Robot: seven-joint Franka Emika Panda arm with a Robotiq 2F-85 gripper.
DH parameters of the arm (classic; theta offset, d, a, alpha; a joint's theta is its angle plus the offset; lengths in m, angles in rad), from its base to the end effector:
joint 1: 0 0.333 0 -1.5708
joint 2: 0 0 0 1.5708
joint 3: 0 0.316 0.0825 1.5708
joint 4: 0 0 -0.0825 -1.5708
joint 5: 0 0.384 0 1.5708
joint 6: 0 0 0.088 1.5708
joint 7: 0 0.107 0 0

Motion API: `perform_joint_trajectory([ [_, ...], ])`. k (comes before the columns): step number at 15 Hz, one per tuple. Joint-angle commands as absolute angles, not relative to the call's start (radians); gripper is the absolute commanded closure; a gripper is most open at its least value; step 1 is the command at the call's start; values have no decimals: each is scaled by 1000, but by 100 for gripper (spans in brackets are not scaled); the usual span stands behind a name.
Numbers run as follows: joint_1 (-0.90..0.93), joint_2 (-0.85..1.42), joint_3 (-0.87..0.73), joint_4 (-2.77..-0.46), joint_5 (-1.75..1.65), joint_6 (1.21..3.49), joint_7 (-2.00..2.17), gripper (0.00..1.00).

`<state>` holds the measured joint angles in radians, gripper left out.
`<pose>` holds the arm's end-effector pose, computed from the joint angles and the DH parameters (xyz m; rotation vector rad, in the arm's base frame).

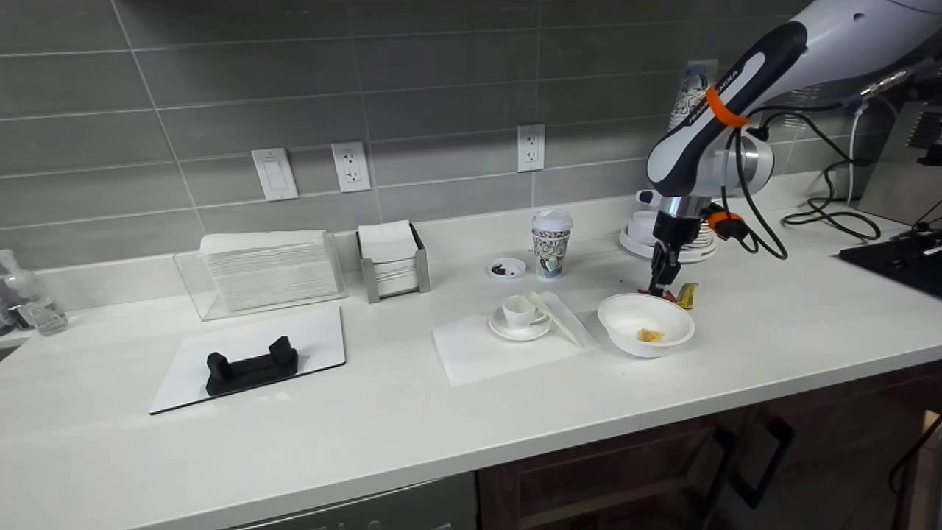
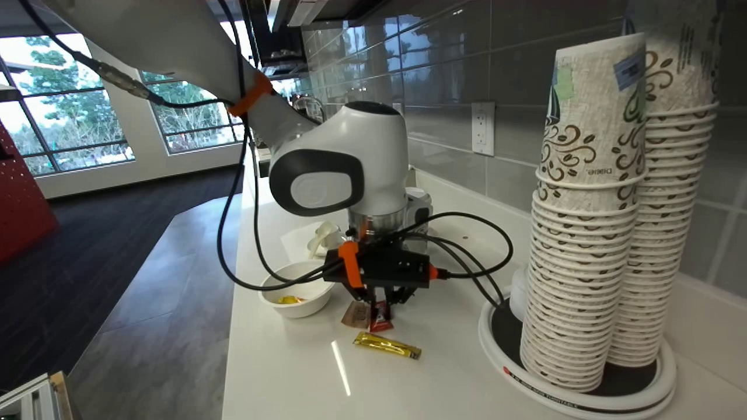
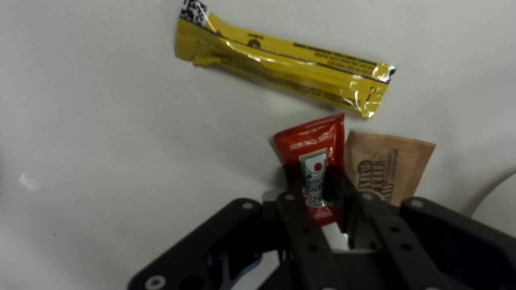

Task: Put the orange sachet inside the white bowl

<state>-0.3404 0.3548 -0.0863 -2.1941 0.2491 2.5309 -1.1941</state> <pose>0.5049 -0.2329 0.2203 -2.9312 -0.8541 -0.1083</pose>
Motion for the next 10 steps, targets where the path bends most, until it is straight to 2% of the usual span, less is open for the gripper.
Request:
perform_joint_trajectory([
  [1, -361, 360, -65, -2182, 264, 2534, -1219, 91],
  [3, -360, 355, -65, -2185, 264, 2533, -1218, 92],
  [4, -360, 347, -64, -2188, 265, 2531, -1218, 98],
  [10, -352, 239, -66, -2252, 270, 2458, -1209, 99],
])
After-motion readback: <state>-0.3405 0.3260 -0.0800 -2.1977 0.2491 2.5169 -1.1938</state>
